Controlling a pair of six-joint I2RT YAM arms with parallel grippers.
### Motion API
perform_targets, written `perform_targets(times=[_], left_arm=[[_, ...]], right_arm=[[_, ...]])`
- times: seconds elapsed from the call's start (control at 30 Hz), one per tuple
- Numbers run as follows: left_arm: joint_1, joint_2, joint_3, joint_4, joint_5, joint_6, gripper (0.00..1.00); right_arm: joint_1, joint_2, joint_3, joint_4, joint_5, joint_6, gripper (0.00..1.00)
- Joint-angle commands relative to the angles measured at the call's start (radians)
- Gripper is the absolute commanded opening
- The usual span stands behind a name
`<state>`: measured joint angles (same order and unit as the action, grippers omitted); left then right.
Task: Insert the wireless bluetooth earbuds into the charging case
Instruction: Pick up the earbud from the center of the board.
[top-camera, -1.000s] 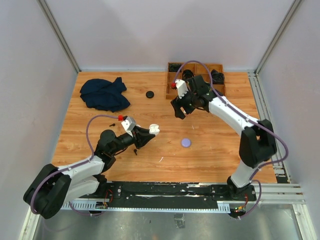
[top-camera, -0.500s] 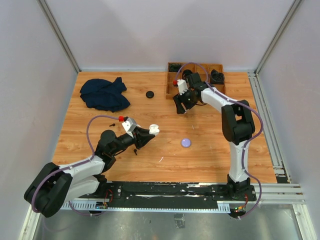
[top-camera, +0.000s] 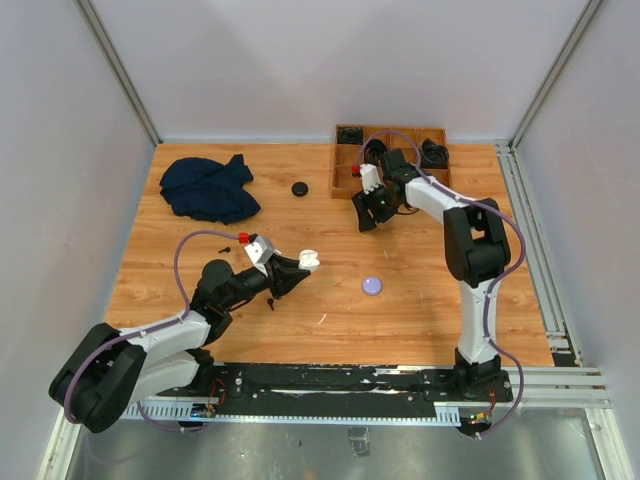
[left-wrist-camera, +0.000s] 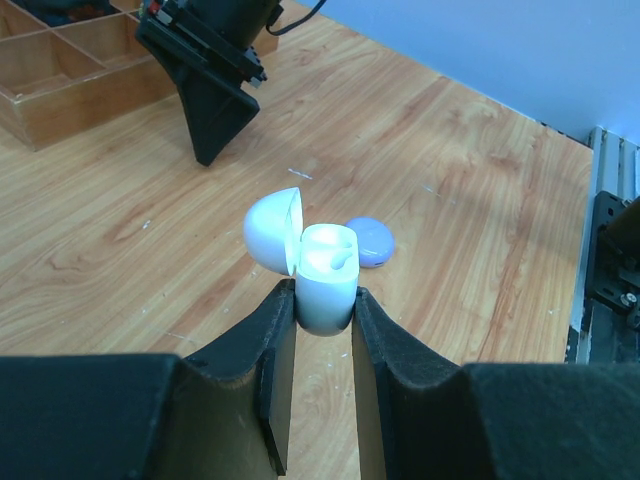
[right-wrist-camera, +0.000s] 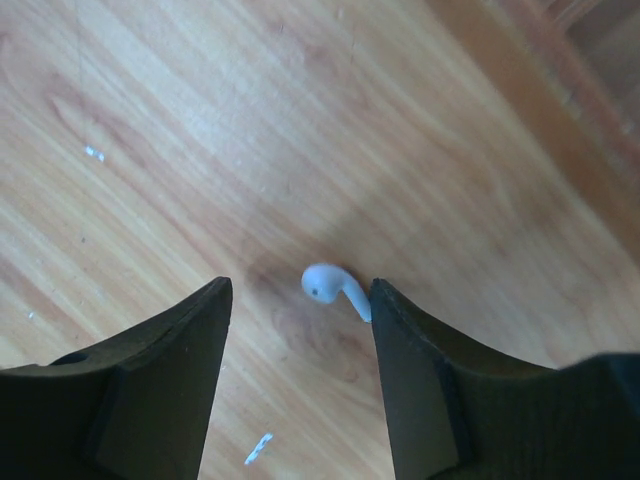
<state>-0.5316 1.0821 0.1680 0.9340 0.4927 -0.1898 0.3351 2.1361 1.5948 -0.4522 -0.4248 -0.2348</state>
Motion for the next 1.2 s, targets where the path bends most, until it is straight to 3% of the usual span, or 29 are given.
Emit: perform_targets(times=[0.0, 0.3, 0.57, 1.17], left_arm=[[0.007, -0.001, 0.004, 0.037, 0.018, 0.003, 0.00], [0.007, 0.002, 0.003, 0.043, 0.026, -0.005, 0.00], [0.006, 0.008, 0.005, 0.043, 0.029, -0.008, 0.00], [0.006, 0.017, 0.009, 0.043, 0.040, -0.009, 0.00]], right_arm=[[-0.005, -0.059, -0.073, -0.065, -0.020, 0.035, 0.57], [0.025, -0.083, -0.092, -0.068, 0.004, 0.070, 0.49], [0.031, -0.136, -0.065, -0.054, 0.198, 0.110, 0.36], [0.036, 0.000, 0.071, -0.085, 0.172, 0.127, 0.35]])
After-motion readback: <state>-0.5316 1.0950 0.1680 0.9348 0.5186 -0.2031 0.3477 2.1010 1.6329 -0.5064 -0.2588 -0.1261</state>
